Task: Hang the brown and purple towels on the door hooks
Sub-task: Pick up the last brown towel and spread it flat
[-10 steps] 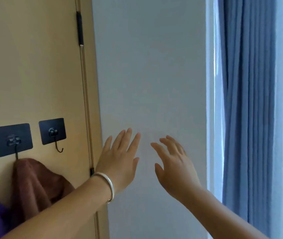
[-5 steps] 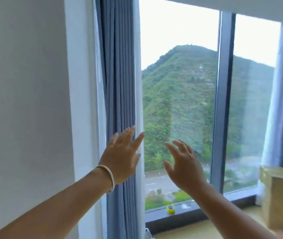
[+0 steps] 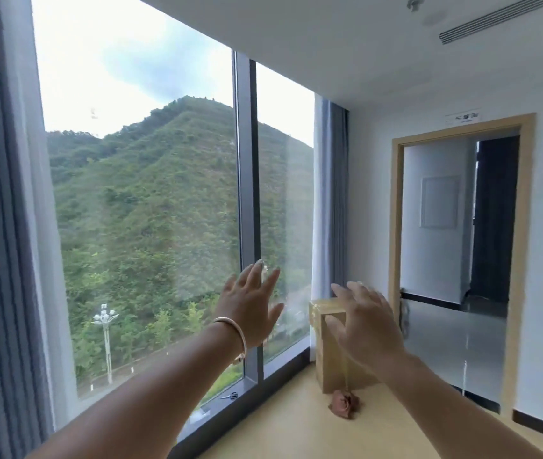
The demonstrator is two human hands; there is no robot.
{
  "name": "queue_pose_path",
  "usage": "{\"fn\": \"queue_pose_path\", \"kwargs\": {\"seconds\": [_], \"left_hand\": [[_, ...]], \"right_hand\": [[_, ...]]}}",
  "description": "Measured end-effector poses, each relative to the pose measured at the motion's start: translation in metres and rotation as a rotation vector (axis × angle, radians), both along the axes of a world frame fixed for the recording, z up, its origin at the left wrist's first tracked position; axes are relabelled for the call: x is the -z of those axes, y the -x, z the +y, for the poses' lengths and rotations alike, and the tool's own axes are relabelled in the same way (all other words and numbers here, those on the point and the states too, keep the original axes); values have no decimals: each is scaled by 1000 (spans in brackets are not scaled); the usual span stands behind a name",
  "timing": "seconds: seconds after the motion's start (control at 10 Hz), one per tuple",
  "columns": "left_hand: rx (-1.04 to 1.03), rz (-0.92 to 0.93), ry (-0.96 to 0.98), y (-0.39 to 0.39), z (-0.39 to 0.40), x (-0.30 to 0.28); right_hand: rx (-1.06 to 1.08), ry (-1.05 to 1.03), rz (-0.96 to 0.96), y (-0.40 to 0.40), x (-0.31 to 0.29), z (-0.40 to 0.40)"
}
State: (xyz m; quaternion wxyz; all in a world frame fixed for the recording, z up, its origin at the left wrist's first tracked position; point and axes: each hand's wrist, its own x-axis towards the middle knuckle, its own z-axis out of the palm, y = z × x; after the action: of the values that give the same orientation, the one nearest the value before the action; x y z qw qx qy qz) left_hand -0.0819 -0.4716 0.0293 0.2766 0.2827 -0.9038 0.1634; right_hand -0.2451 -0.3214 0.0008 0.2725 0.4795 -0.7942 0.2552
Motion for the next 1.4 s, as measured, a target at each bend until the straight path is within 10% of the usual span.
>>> {"fn": "queue_pose_path", "kwargs": {"seconds": [0.6,1.4], "left_hand": [[428,-33,-31,293,92,27],[636,-94,-29,611,-53,54]], "right_hand": [[486,-49,-43,205,15,149],[771,-169,-117,452,21,22]]}}
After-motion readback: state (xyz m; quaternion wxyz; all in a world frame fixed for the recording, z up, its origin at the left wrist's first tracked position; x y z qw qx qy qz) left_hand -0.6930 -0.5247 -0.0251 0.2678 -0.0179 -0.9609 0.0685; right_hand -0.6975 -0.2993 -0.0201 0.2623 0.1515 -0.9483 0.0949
